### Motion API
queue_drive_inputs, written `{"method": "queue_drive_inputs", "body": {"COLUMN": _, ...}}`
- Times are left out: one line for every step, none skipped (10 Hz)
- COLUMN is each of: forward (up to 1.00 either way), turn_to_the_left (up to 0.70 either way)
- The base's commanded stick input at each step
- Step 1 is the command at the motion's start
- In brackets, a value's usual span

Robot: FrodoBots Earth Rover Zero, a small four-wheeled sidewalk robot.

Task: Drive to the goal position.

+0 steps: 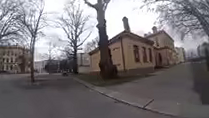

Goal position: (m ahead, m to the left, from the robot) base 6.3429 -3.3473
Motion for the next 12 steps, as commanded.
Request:
{"method": "queue_drive_inputs", "body": {"forward": 0.70, "turn_to_the_left": -0.35}}
{"method": "queue_drive_inputs", "body": {"forward": 0.70, "turn_to_the_left": -0.35}}
{"method": "queue_drive_inputs", "body": {"forward": 0.70, "turn_to_the_left": -0.35}}
{"method": "queue_drive_inputs", "body": {"forward": 0.70, "turn_to_the_left": -0.35}}
{"method": "queue_drive_inputs", "body": {"forward": 0.70, "turn_to_the_left": -0.35}}
{"method": "queue_drive_inputs", "body": {"forward": 0.70, "turn_to_the_left": -0.35}}
{"method": "queue_drive_inputs", "body": {"forward": 0.70, "turn_to_the_left": -0.35}}
{"method": "queue_drive_inputs", "body": {"forward": 0.70, "turn_to_the_left": -0.35}}
{"method": "queue_drive_inputs", "body": {"forward": 0.70, "turn_to_the_left": -0.35}}
{"method": "queue_drive_inputs", "body": {"forward": 0.70, "turn_to_the_left": -0.35}}
{"method": "queue_drive_inputs", "body": {"forward": 0.70, "turn_to_the_left": -0.35}}
{"method": "queue_drive_inputs", "body": {"forward": 0.70, "turn_to_the_left": -0.08}}
